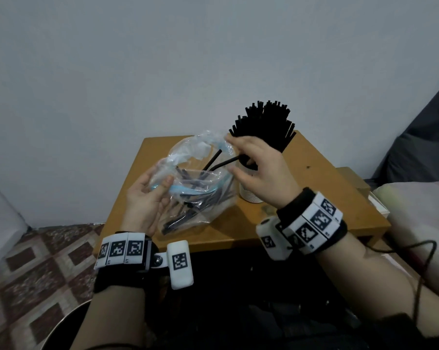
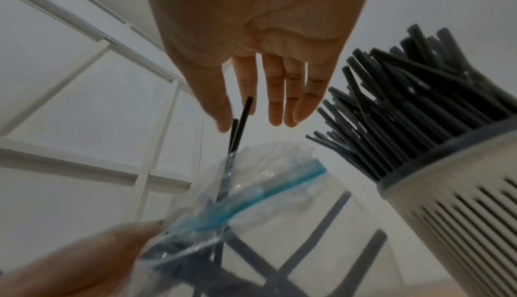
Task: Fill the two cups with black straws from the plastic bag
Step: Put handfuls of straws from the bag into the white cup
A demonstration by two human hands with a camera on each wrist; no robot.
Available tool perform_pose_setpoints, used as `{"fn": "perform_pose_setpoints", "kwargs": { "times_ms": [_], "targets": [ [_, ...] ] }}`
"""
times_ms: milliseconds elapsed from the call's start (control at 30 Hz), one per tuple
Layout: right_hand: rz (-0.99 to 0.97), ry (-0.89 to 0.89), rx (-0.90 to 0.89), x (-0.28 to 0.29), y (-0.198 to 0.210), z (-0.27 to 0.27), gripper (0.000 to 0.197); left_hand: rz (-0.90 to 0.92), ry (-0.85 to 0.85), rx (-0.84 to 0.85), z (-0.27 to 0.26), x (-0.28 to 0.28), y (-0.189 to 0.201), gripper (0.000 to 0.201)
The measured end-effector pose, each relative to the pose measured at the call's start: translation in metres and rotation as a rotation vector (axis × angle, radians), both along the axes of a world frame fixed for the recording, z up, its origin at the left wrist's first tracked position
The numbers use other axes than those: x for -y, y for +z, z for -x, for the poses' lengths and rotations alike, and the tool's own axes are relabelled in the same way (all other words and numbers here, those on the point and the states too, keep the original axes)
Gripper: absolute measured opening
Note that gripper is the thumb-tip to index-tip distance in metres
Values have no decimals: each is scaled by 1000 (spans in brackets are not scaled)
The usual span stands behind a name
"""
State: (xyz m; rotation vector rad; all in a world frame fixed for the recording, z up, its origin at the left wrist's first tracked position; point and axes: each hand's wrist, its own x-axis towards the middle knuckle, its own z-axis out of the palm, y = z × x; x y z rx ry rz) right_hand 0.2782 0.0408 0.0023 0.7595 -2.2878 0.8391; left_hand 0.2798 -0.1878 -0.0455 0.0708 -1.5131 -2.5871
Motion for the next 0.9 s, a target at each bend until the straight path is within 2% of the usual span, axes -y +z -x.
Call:
{"fn": "perform_pose_setpoints", "kwargs": {
  "times_ms": [100, 167, 233, 300, 433, 500, 567, 633, 800, 900],
  "targets": [
    [42, 42, 39, 7, -18, -2, 49, 113, -60, -28, -3, -1, 0, 50],
    [118, 49, 37, 14, -24, -2, 39, 196, -101, -32, -7, -2, -1, 59],
    [197, 65, 61, 21, -25, -3, 30, 246, -136, -43, -9, -3, -2, 58],
    [314, 109, 142, 26, -23, -5, 27, 265, -145, -54, -11, -5, -1, 53],
    [581, 195, 324, 31, -17, -6, 34, 257, -138, -88, -13, -11, 5, 53],
    [657, 243, 379, 32, -17, -6, 36, 263, -127, -102, -14, -13, 7, 54],
    [696, 289, 415, 32, -18, -7, 29, 272, -123, -114, -15, -14, 7, 55],
    [674, 283, 405, 32, -19, -8, 19, 279, -139, -117, -15, -17, 7, 57],
    [533, 130, 231, 24, -9, -13, 17, 286, -118, -117, -15, -19, 9, 59],
    [330, 72, 106, 17, 5, -17, 17, 274, -126, -125, -14, -18, 9, 58]
  ]
}}
